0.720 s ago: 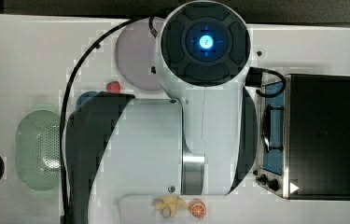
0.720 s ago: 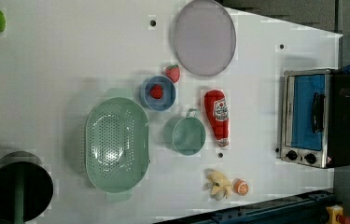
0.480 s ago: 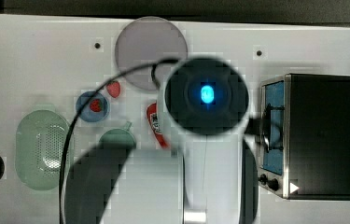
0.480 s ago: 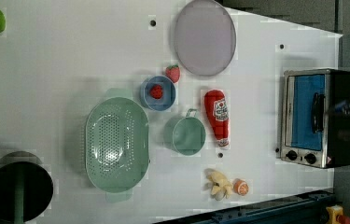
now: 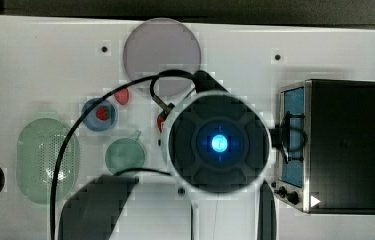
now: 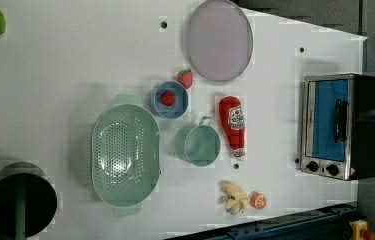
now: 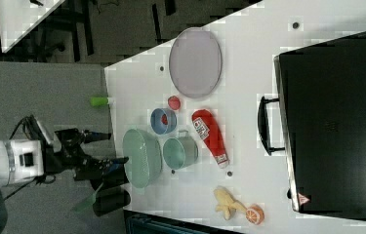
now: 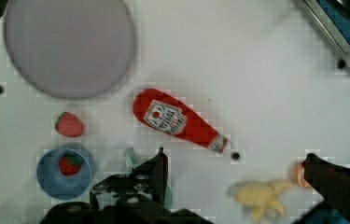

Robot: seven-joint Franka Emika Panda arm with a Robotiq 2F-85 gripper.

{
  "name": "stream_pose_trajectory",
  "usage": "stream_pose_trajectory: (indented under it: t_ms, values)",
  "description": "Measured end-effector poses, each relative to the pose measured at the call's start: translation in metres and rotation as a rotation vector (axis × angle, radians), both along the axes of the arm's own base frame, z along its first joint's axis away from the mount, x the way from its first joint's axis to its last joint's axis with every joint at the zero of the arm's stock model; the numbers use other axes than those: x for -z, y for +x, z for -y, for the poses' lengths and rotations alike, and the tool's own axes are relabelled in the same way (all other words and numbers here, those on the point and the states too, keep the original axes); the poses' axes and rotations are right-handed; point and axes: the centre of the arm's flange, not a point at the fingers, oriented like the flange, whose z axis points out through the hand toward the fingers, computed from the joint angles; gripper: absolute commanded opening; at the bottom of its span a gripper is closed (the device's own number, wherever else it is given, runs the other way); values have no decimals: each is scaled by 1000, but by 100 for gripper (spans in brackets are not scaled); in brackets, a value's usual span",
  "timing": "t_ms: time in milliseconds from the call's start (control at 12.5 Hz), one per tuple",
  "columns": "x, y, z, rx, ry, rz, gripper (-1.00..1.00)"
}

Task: Pick Ketchup from the table and place it in strainer.

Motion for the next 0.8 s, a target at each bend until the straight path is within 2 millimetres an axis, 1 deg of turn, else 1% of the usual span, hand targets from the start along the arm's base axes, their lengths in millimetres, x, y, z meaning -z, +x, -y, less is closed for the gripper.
stream_pose_trajectory:
  t_ms: [80,160,240,400,480,560,640,720,800]
  values:
    - [13,12,-1,-65,2,10,100]
    - [36,23,-3,-144,8,-1,100]
    - [66,30,-6,-238,12,-27,100]
    - [134,38,-14,-456,24,-69,100]
    - [167,39,-20,-557,41,-89,100]
    - [197,35,-26,-652,55,-119,100]
    - [222,30,-31,-731,63,-129,100]
    - [242,24,-34,-792,70,-120,100]
    - [255,21,-36,-838,71,-105,100]
